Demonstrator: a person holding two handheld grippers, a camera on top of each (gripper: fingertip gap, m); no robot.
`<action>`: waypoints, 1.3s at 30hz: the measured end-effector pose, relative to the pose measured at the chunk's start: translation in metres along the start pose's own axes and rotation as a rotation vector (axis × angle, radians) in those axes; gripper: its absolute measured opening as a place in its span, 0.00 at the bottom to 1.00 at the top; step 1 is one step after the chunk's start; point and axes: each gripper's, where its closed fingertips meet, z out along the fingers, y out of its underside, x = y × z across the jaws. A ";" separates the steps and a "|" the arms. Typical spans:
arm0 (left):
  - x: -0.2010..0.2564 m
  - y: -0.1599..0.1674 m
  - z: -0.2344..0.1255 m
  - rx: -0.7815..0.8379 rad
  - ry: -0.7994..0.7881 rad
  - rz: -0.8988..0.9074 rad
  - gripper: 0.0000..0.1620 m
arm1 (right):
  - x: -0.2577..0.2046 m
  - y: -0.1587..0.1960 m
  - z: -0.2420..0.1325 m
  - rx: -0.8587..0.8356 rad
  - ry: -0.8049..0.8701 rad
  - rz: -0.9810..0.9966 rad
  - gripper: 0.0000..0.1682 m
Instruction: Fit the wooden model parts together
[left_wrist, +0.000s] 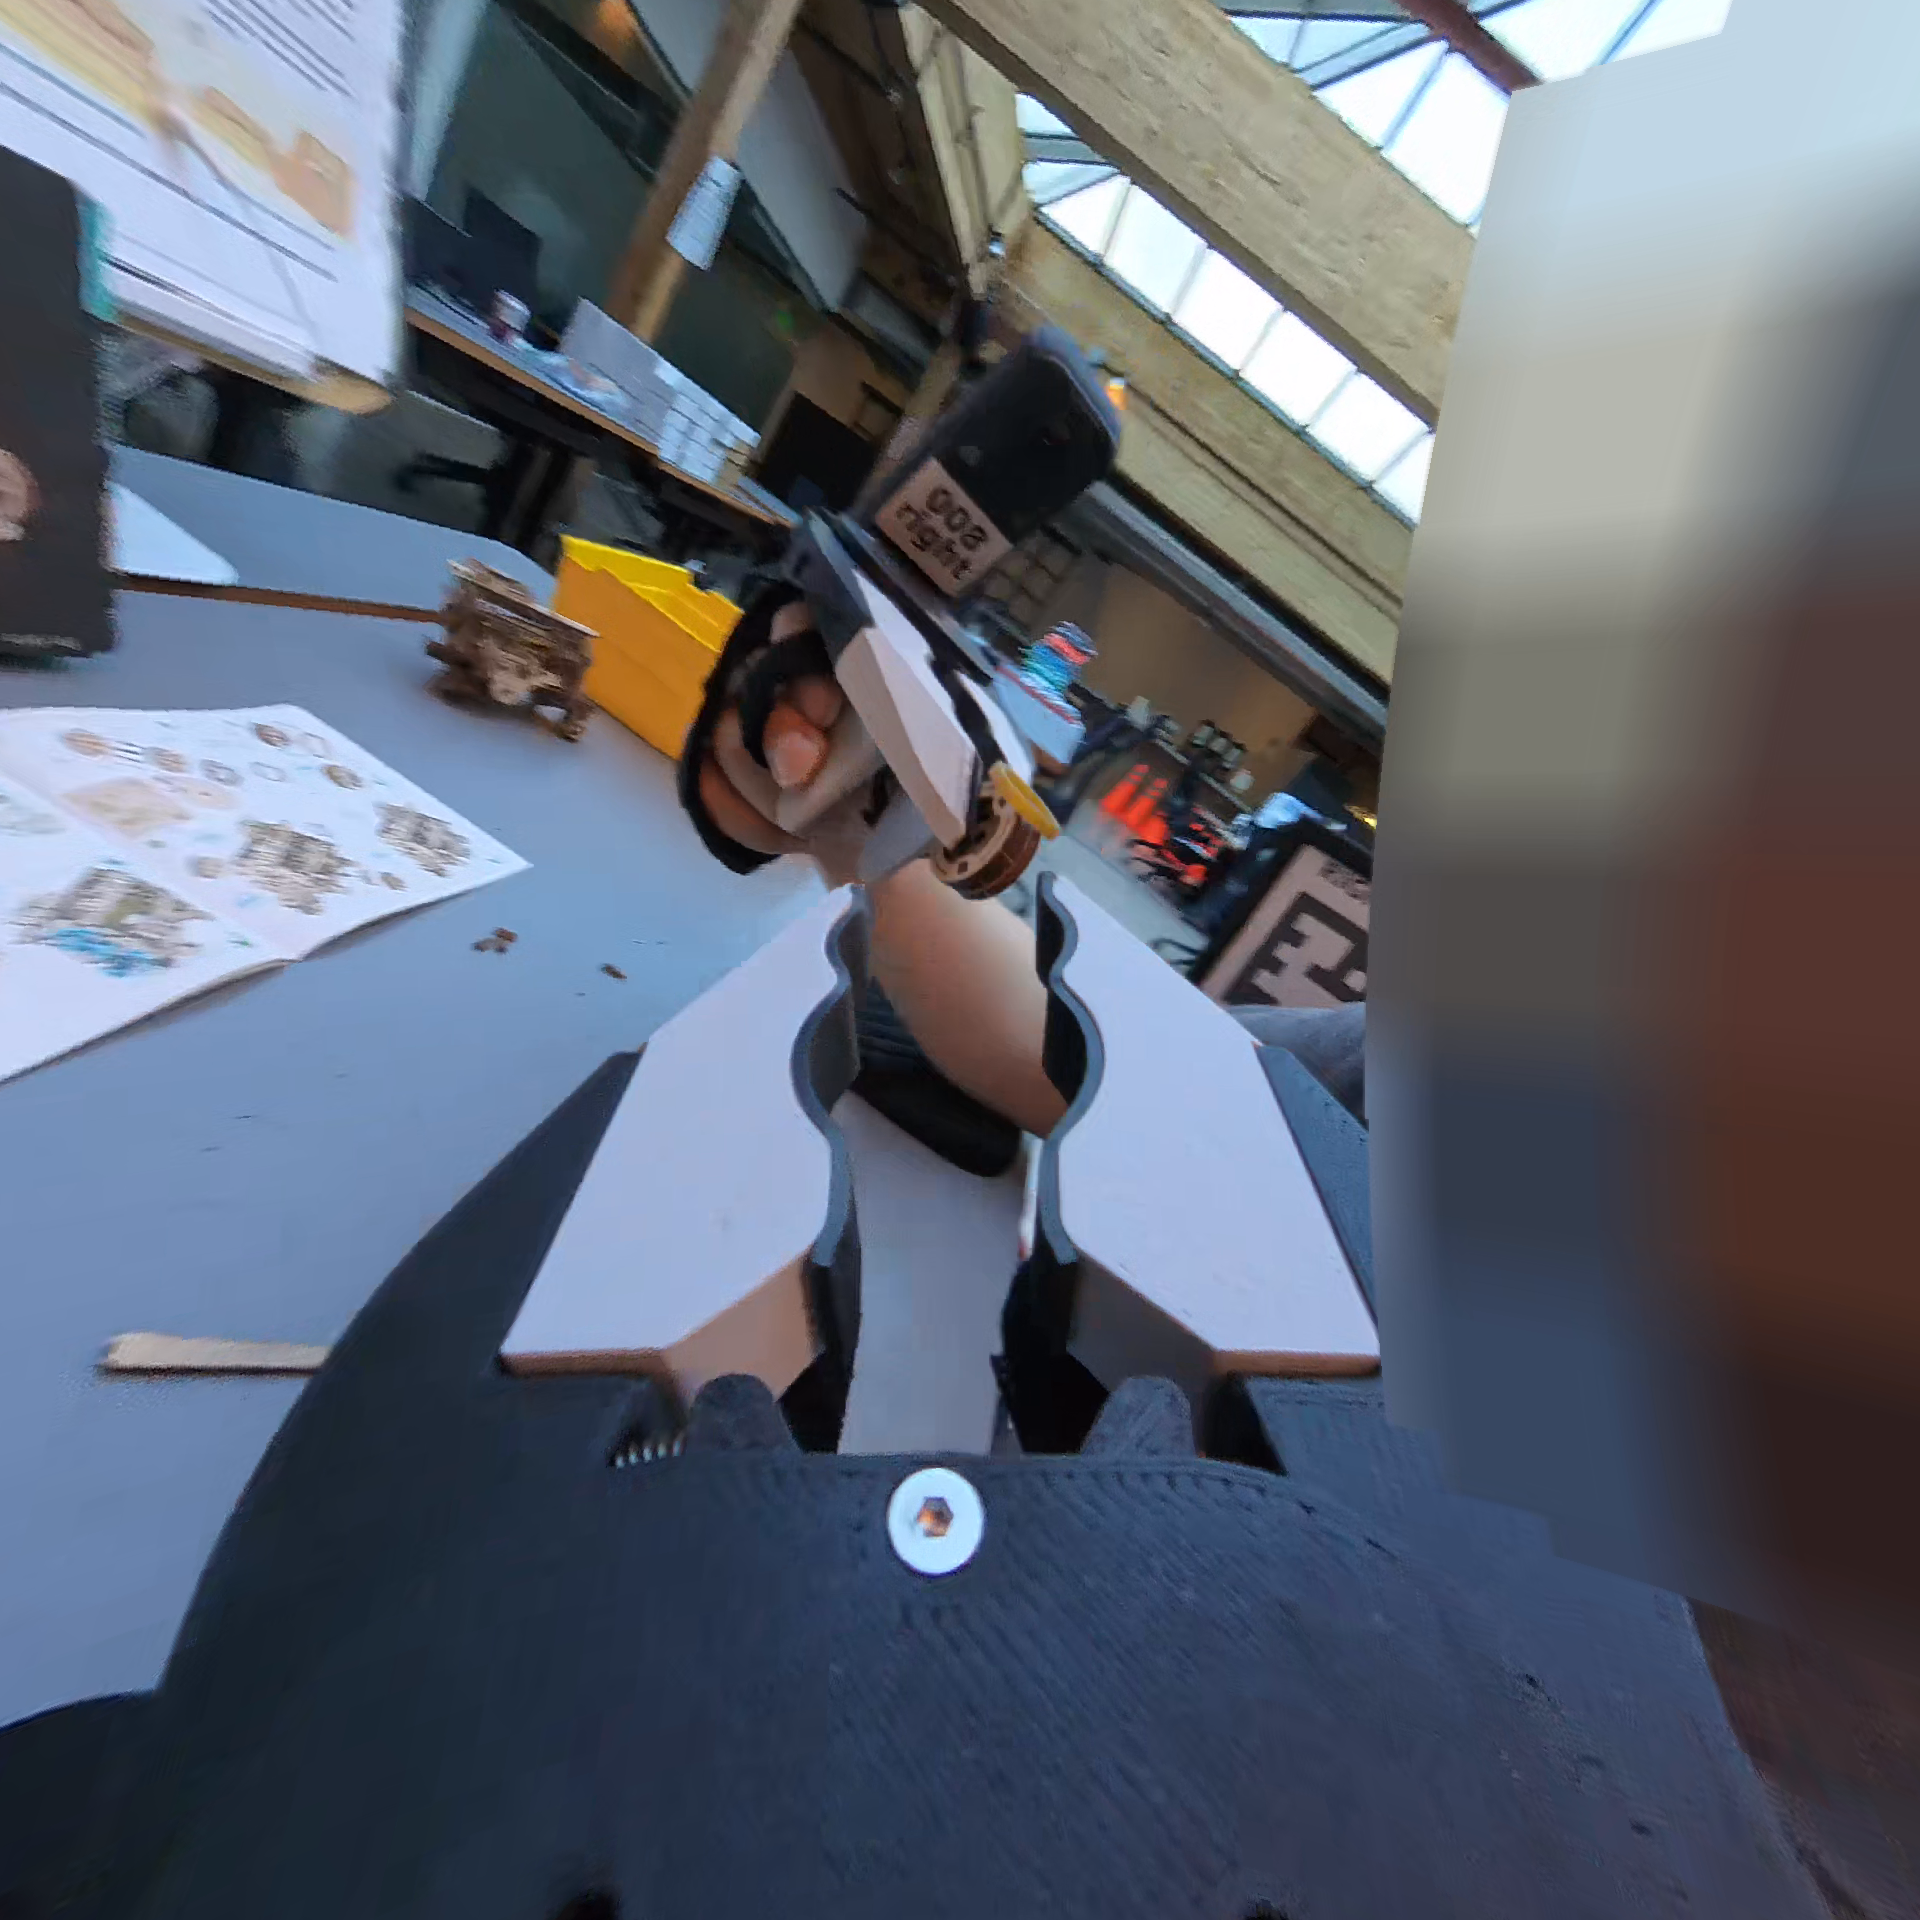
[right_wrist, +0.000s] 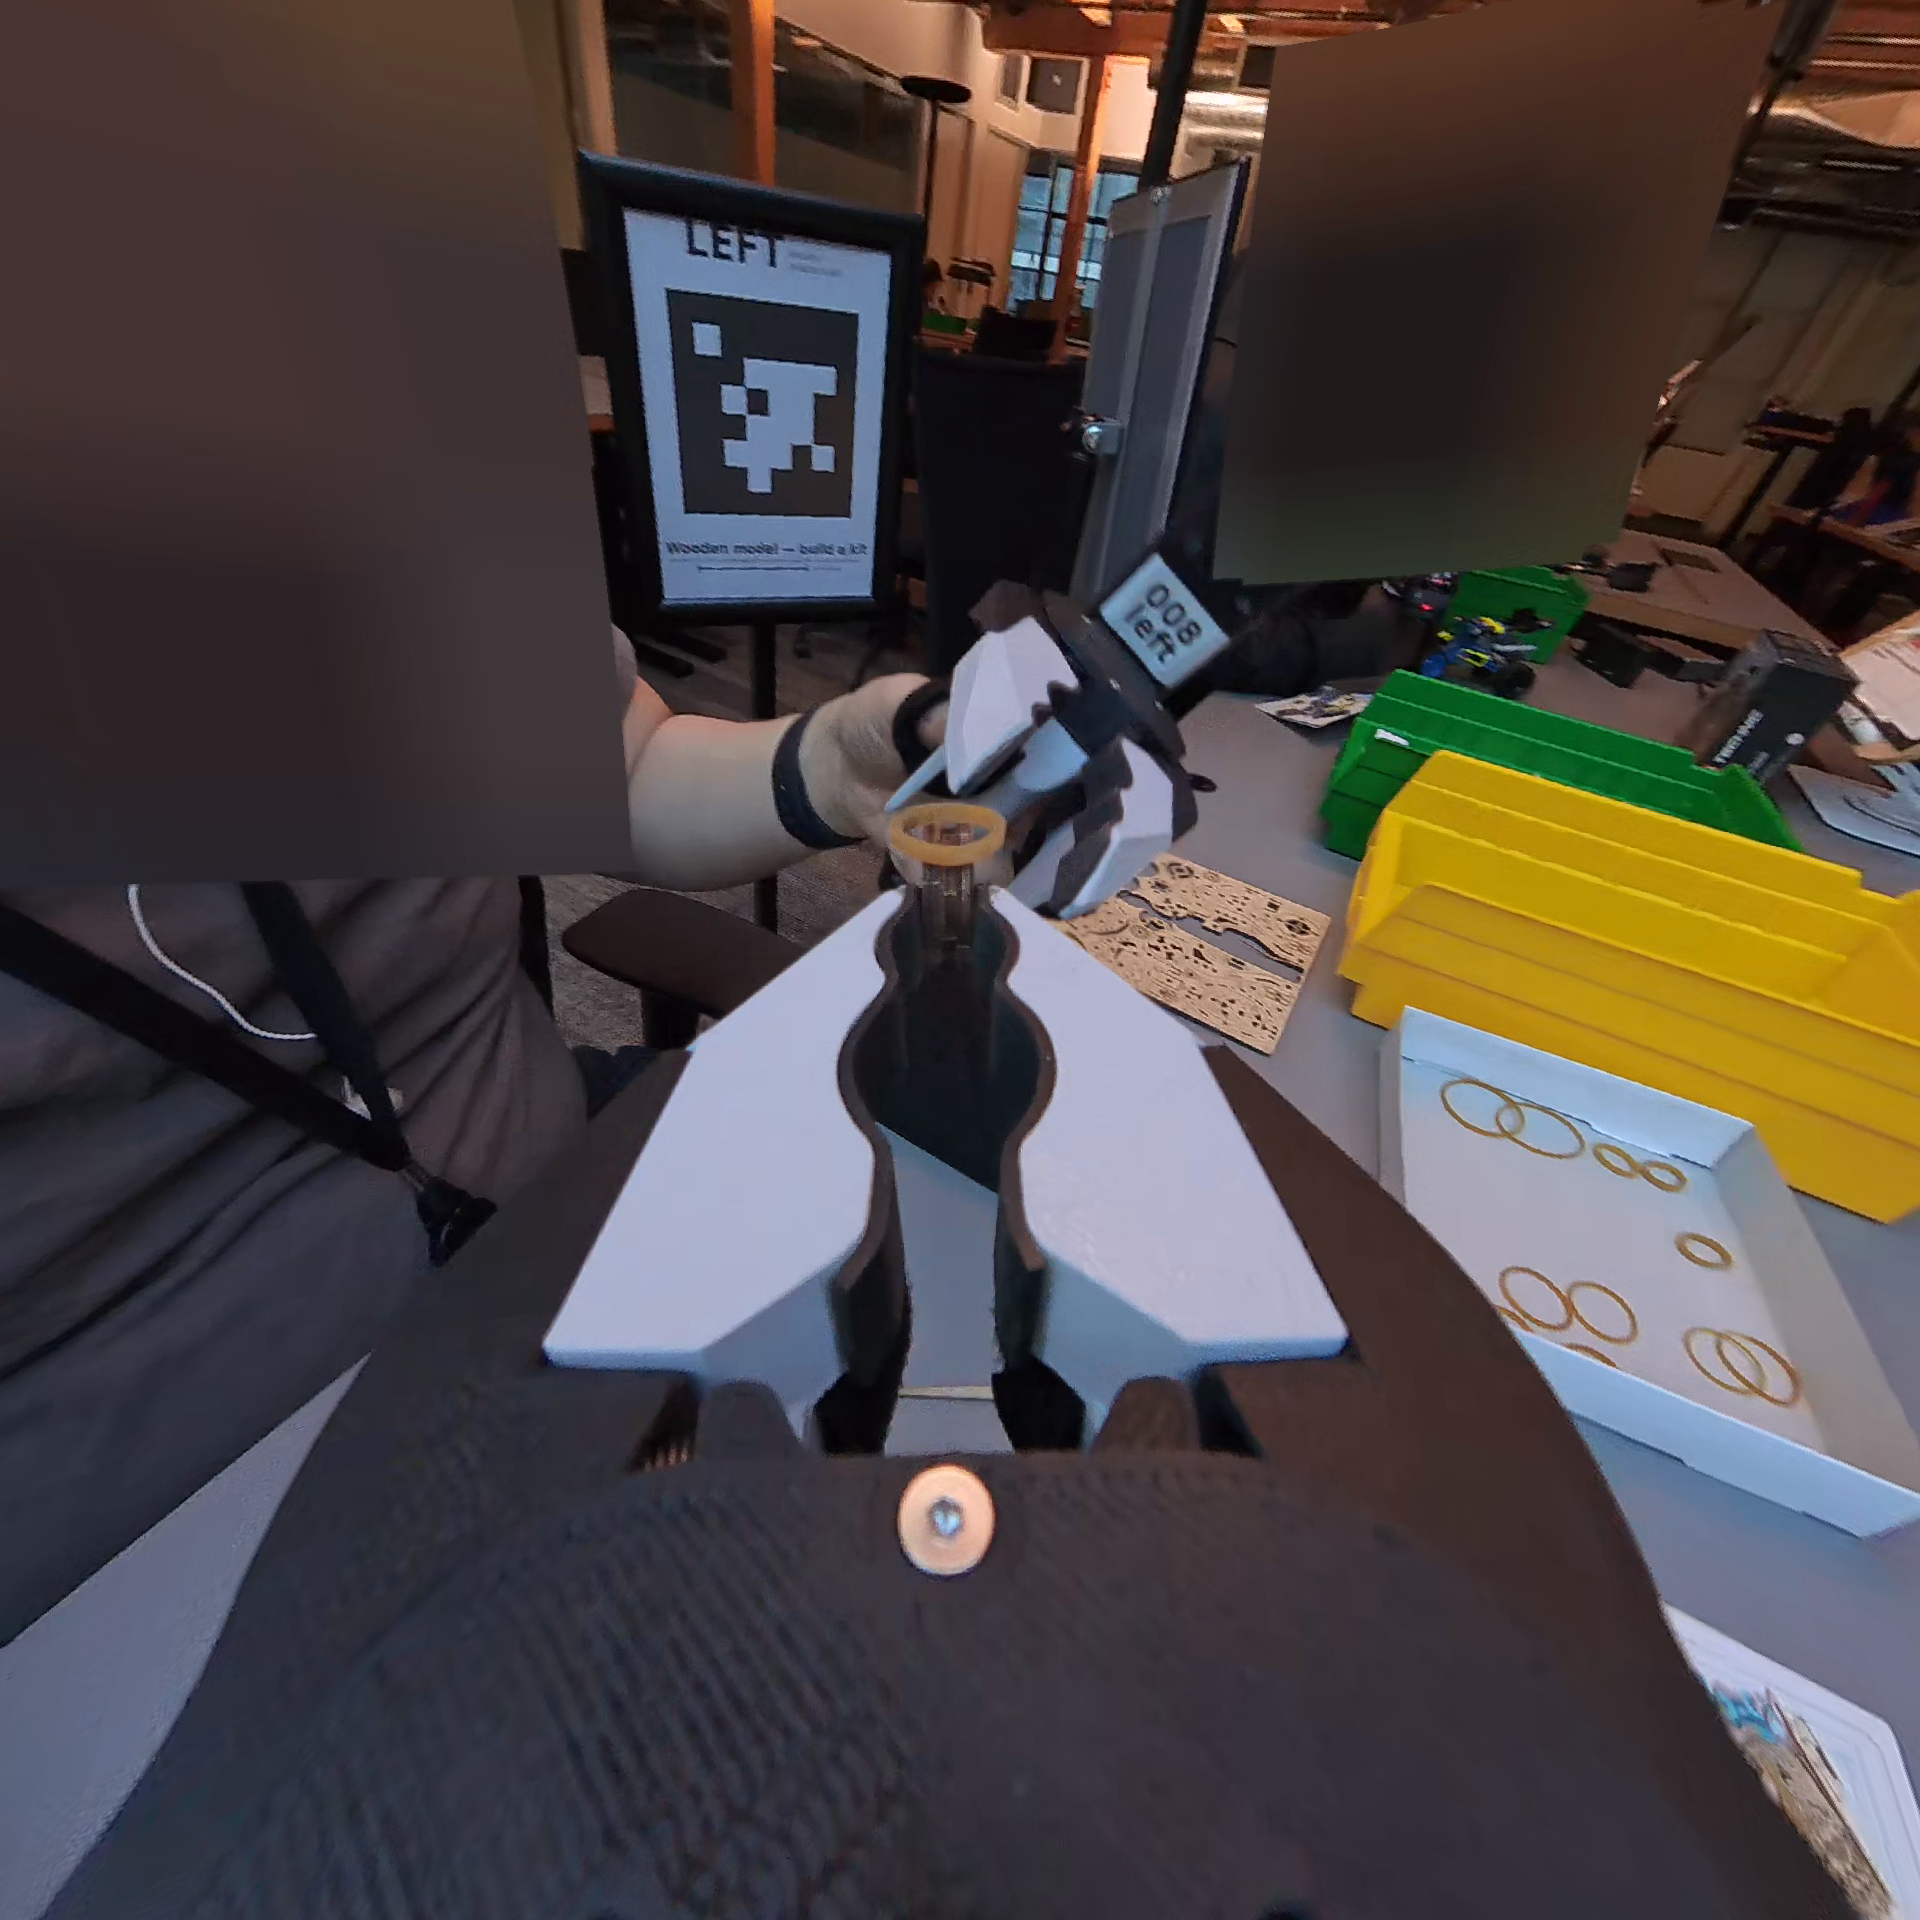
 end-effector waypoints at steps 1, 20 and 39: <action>-0.006 -0.004 -0.002 0.008 -0.082 0.037 0.16 | 0.003 0.003 -0.001 -0.014 0.026 0.000 0.04; 0.000 -0.009 -0.002 -0.142 -0.402 0.897 0.14 | 0.015 0.017 -0.002 -0.042 0.079 0.096 0.04; -0.005 0.008 0.026 -0.438 -0.547 1.627 0.04 | 0.015 0.022 -0.001 -0.066 0.065 0.168 0.04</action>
